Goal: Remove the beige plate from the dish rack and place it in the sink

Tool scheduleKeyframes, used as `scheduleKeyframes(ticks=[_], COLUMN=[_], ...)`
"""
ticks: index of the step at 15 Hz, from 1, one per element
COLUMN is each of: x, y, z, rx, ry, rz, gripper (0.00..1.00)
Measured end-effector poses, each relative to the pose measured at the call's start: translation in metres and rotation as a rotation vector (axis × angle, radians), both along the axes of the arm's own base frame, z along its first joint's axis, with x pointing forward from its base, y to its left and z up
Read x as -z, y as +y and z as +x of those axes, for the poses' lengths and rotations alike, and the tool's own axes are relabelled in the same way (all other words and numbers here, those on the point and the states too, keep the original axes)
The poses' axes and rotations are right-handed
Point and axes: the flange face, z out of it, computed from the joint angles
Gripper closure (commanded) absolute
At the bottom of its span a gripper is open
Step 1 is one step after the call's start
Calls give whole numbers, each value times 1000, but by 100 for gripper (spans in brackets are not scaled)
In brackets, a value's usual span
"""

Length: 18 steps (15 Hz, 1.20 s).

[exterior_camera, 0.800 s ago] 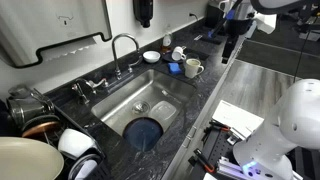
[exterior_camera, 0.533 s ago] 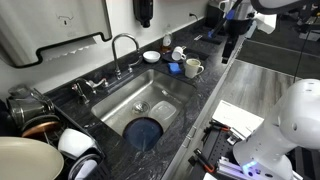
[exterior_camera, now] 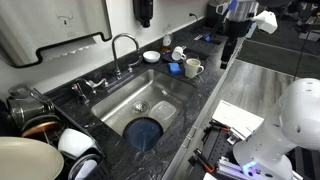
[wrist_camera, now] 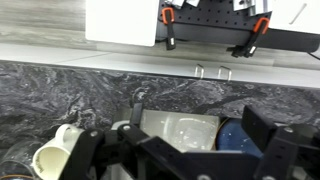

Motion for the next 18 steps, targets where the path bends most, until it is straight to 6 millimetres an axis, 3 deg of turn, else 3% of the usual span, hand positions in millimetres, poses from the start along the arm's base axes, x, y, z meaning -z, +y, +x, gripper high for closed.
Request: scheduleKeyframes(ticks=[9, 14, 18], x=[-22, -17, -17], y=[79, 132, 134], z=[-5, -12, -14], rx=[125, 123, 121], ry=[-55, -150, -159], rz=[399, 504, 504], gripper=[0, 0, 0])
